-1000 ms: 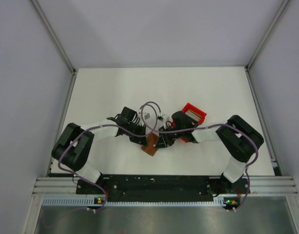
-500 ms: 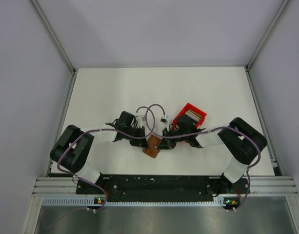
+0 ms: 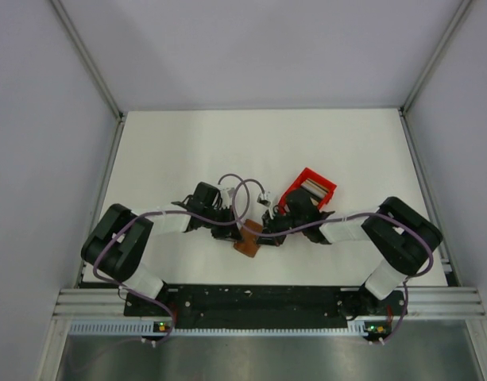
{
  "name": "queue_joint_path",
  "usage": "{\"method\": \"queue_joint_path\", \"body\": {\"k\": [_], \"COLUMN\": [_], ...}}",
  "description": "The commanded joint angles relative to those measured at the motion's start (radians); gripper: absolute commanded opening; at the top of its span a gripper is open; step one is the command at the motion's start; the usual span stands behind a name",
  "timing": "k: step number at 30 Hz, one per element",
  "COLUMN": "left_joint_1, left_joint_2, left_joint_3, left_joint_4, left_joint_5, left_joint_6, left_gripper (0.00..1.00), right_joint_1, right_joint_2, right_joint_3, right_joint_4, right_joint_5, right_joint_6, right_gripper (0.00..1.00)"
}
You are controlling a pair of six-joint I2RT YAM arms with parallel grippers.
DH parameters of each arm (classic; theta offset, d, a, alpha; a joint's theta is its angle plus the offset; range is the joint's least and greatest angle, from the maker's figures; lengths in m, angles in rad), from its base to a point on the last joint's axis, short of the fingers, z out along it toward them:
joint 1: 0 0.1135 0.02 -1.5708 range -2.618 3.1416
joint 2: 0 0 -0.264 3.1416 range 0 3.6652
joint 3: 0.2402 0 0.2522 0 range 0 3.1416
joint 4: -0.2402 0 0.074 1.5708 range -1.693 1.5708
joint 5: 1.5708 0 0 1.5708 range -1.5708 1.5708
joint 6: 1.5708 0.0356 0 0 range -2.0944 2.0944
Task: Put the credit cards into the card holder
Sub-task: Open the card holder at the center of the board.
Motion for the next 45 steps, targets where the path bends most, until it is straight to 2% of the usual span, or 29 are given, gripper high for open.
{"method": "queue_joint_path", "body": {"k": [1, 15, 19, 22, 24, 25, 26, 27, 28, 29, 30, 31, 32, 34, 37, 39, 41, 42, 45], "left_joint_1": [0.036, 0.045, 0.045, 0.045, 0.045, 0.045, 0.045, 0.045, 0.047, 0.046, 0.045, 0.045, 0.047, 0.047, 0.045, 0.044, 0.044, 0.044, 0.044], "left_joint_2": [0.015, 0.024, 0.033, 0.029, 0.014, 0.003, -0.012, -0.023, -0.035, -0.046, -0.062, -0.075, -0.094, -0.127, -0.186, -0.215, -0.236, -0.249, -0.282], "left_joint_3": [0.01, 0.012, 0.012, 0.012, 0.007, 0.004, 0.004, 0.004, 0.004, 0.004, 0.004, 0.003, 0.001, 0.0, -0.008, -0.014, -0.014, -0.014, -0.003], "left_joint_4": [0.133, 0.131, 0.133, 0.138, 0.122, 0.112, 0.102, 0.096, 0.089, 0.082, 0.076, 0.073, 0.064, 0.029, 0.003, -0.002, -0.016, -0.022, -0.066], "left_joint_5": [-0.301, -0.336, -0.333, -0.286, -0.287, -0.298, -0.303, -0.303, -0.303, -0.306, -0.307, -0.309, -0.309, -0.324, -0.347, -0.349, -0.361, -0.37, -0.424], "left_joint_6": [-0.016, -0.022, -0.017, 0.006, 0.01, 0.01, 0.014, 0.014, 0.014, 0.011, 0.007, 0.004, 0.001, 0.003, 0.007, 0.01, 0.01, 0.012, 0.018], "left_gripper": [0.0, 0.0, 0.0, 0.0, 0.0, 0.1, 0.14, 0.22, 0.37, 0.43, 0.48, 0.57, 0.62, 0.63, 0.64, 0.64, 0.64, 0.64, 0.64], "right_joint_1": [0.08, 0.097, 0.104, 0.1, 0.074, 0.063, 0.048, 0.031, 0.019, 0.003, -0.006, -0.015, -0.02, -0.023, -0.023, -0.021, -0.017, -0.008, 0.06], "right_joint_2": [-0.013, -0.027, -0.018, -0.05, -0.093, -0.131, -0.166, -0.208, -0.243, -0.28, -0.303, -0.326, -0.343, -0.377, -0.426, -0.437, -0.419, -0.397, -0.307], "right_joint_3": [0.028, 0.022, 0.034, 0.007, -0.022, -0.048, -0.074, -0.102, -0.114, -0.124, -0.133, -0.127, -0.116, -0.102, -0.076, -0.056, -0.029, -0.018, 0.06], "right_joint_4": [-0.129, -0.223, -0.255, -0.214, -0.161, -0.128, -0.089, -0.068, -0.083, -0.105, -0.119, -0.166, -0.2, -0.249, -0.278, -0.278, -0.285, -0.262, -0.28], "right_joint_5": [-0.233, -0.336, -0.31, -0.233, -0.234, -0.209, -0.18, -0.144, -0.091, -0.061, -0.028, 0.02, 0.048, 0.116, 0.204, 0.25, 0.315, 0.301, 0.393], "right_joint_6": [-0.032, -0.096, -0.105, -0.076, -0.036, 0.002, 0.031, 0.049, 0.069, 0.073, 0.076, 0.08, 0.079, 0.088, 0.146, 0.206, 0.281, 0.286, 0.335], "right_gripper": [0.0, 0.0, 0.0, 0.0, 0.0, 0.03, 0.06, 0.18, 0.26, 0.21, 0.21, 0.28, 0.31, 0.36, 0.33, 0.27, 0.34, 0.35, 0.38]}}
